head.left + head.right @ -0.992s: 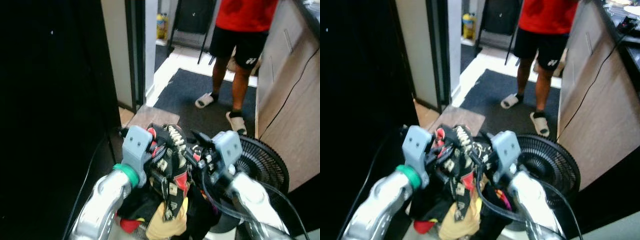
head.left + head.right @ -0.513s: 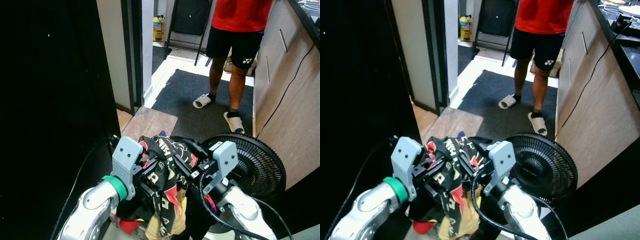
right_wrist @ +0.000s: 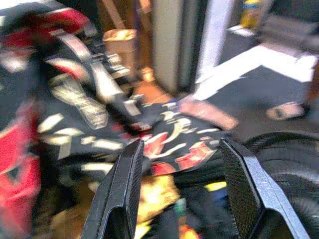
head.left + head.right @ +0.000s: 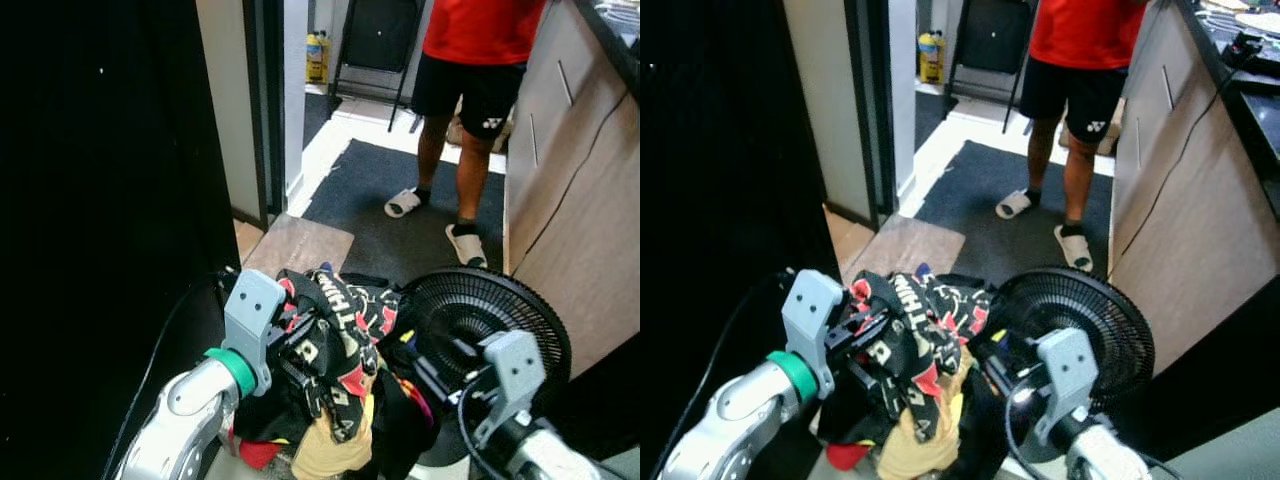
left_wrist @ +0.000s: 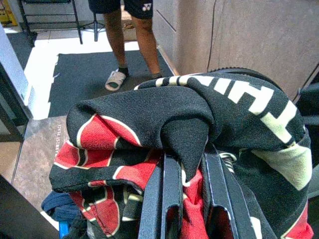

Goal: Clothes washing

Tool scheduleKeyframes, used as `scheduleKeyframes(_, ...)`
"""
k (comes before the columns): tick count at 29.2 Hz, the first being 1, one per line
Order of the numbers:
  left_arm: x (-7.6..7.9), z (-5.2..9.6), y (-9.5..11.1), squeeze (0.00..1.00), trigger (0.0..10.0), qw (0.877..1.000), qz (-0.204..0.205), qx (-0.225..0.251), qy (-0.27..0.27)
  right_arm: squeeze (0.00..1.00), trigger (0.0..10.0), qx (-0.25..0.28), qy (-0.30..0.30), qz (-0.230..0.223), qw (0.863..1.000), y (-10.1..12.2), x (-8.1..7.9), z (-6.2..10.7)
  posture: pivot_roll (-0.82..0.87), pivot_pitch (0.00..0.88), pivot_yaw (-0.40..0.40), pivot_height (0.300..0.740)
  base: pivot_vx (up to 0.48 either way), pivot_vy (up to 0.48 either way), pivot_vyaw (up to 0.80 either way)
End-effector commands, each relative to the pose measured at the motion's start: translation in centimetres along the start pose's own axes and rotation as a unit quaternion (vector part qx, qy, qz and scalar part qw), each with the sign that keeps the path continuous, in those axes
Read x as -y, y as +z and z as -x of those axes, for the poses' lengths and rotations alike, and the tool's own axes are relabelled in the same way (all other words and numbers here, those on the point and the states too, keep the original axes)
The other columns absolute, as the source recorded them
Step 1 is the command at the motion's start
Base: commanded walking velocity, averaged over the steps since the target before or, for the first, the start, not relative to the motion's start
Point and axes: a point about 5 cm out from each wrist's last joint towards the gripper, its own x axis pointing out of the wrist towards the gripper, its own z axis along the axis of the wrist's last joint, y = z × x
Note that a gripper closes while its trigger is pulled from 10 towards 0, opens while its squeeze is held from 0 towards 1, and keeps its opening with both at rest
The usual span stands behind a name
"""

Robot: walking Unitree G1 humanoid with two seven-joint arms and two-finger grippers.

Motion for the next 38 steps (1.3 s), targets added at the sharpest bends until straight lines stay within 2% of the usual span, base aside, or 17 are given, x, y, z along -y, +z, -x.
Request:
scheduleKeyframes(1, 0.2, -0.3, 0.3, 0.0, 10.0, 1.0, 0.0, 0.004, -0.014, 0.0, 10.0, 0.005, -0.034, 0.006, 0.999, 0.1, 0.9, 0.0, 0.0, 0.031, 0.086, 0.74, 0.0, 0.0, 0.0)
scheduleKeyframes(5, 0.1, -0.6, 0.5, 0.0, 10.0, 1.0, -0.001, 0.003, -0.021, 0.0, 10.0, 0.043, -0.079, -0.001, 0.996, 1.4, 1.8, -1.0, 0.02, 0.031, 0.091, 0.74, 0.0, 0.0, 0.0)
scheduleKeyframes(6, 0.1, -0.6, 0.6, 0.0, 10.0, 1.0, -0.001, 0.003, -0.021, 0.0, 10.0, 0.057, -0.049, -0.032, 0.997, 1.9, 0.9, -1.9, 0.02, 0.032, 0.087, 0.74, 0.0, 0.0, 0.0)
scheduleKeyframes(9, 0.2, -0.5, 0.6, 0.0, 10.0, 1.0, -0.001, 0.003, -0.021, 0.0, 10.0, 0.065, -0.021, -0.054, 0.996, 2.3, 0.2, -2.4, 0.03, 0.032, 0.085, 0.74, 0.0, 0.0, 0.0)
scheduleKeyframes(10, 0.2, -0.5, 0.6, 0.0, 10.0, 1.0, -0.001, 0.003, -0.021, 0.0, 10.0, 0.069, 0.042, -0.075, 0.994, 2.8, -1.3, -2.5, 0.03, 0.032, 0.078, 0.74, 0.0, 0.0, 0.0)
scheduleKeyframes(11, 0.3, -0.4, 0.6, 0.0, 10.0, 1.0, -0.001, 0.003, -0.019, 0.0, 10.0, 0.071, 0.11, -0.094, 0.987, 3.5, -2.7, -1.6, 0.04, 0.031, 0.072, 0.74, 0.0, 0.0, 0.0)
scheduleKeyframes(12, 0.3, -0.4, 0.6, 0.0, 10.0, 1.0, -0.001, 0.003, -0.019, 0.0, 10.0, 0.071, 0.11, -0.094, 0.987, 3.5, -2.7, -1.6, 0.04, 0.031, 0.072, 0.74, 0.0, 0.0, 0.0)
scheduleKeyframes(14, 0.3, -0.3, 0.7, 0.0, 10.0, 1.0, -0.001, 0.004, -0.015, 0.0, 10.0, 0.057, 0.183, -0.103, 0.976, 4.5, -4.1, 0.7, 0.04, 0.031, 0.072, 0.74, 0.0, 0.0, 0.0)
scheduleKeyframes(16, 0.3, -0.3, 0.7, 0.0, 10.0, 1.0, -0.001, 0.004, -0.015, 0.0, 10.0, 0.057, 0.183, -0.103, 0.976, 4.5, -4.1, 0.7, 0.04, 0.031, 0.072, 0.74, 0.0, 0.0, 0.0)
scheduleKeyframes(18, 0.2, -0.4, 0.6, 0.0, 10.0, 1.0, 0.001, 0.003, -0.015, 0.0, 10.0, 0.029, 0.182, -0.094, 0.978, 4.1, -3.7, 2.5, 0.01, 0.033, 0.072, 0.74, 0.0, 0.0, 0.0)
scheduleKeyframes(23, 0.4, -0.6, 0.5, 0.0, 10.0, 1.0, 0.002, 0.002, -0.024, 0.0, 10.0, 0.014, 0.171, -0.082, 0.982, 3.6, -3.4, 2.9, 0.0, 0.034, 0.079, 0.74, 0.0, 0.0, 0.0)
scheduleKeyframes(24, 0.5, -0.8, 0.5, 0.0, 10.0, 1.0, 0.002, 0.002, -0.028, 0.05, 10.0, 0.016, 0.162, -0.08, 0.983, 3.5, -3.4, 2.7, 0.0, 0.031, 0.083, 0.74, 0.0, 0.0, 0.0)
scheduleKeyframes(25, 0.5, -0.9, 0.6, 0.0, 10.0, 1.0, 0.002, 0.002, -0.03, 0.51, 10.0, 0.015, 0.153, -0.075, 0.985, 3.3, -3.4, 2.3, 0.0, 0.027, 0.087, 0.74, 0.0, 0.0, 0.0)
scheduleKeyframes(27, 0.5, -0.9, 0.6, 0.0, 10.0, 1.0, 0.002, 0.002, -0.03, 0.51, 10.0, 0.015, 0.153, -0.075, 0.985, 3.3, -3.4, 2.3, 0.0, 0.027, 0.087, 0.74, 0.0, 0.0, 0.0)
scheduleKeyframes(28, 0.4, -1.1, 0.7, 0.0, 10.0, 1.0, 0.0, 0.004, -0.03, 1.0, 10.0, 0.017, 0.131, -0.072, 0.989, 2.6, -3.1, 0.7, 0.01, 0.027, 0.087, 0.74, 0.0, 0.0, 0.0)
scheduleKeyframes(37, 0.3, -1.0, 0.8, 0.0, 10.0, 1.0, -0.002, 0.004, -0.021, 1.0, 10.0, 0.014, 0.171, -0.097, 0.98, 2.1, -4.1, -2.5, 0.04, 0.029, 0.075, 0.74, 0.0, 0.0, 0.0)
scheduleKeyframes(38, 0.3, -1.0, 0.8, 0.0, 10.0, 1.0, -0.002, 0.005, -0.017, 0.0, 10.0, 0.006, 0.183, -0.097, 0.978, 1.6, -4.7, -3.2, 0.06, 0.034, 0.067, 0.74, 0.0, 0.0, 0.0)
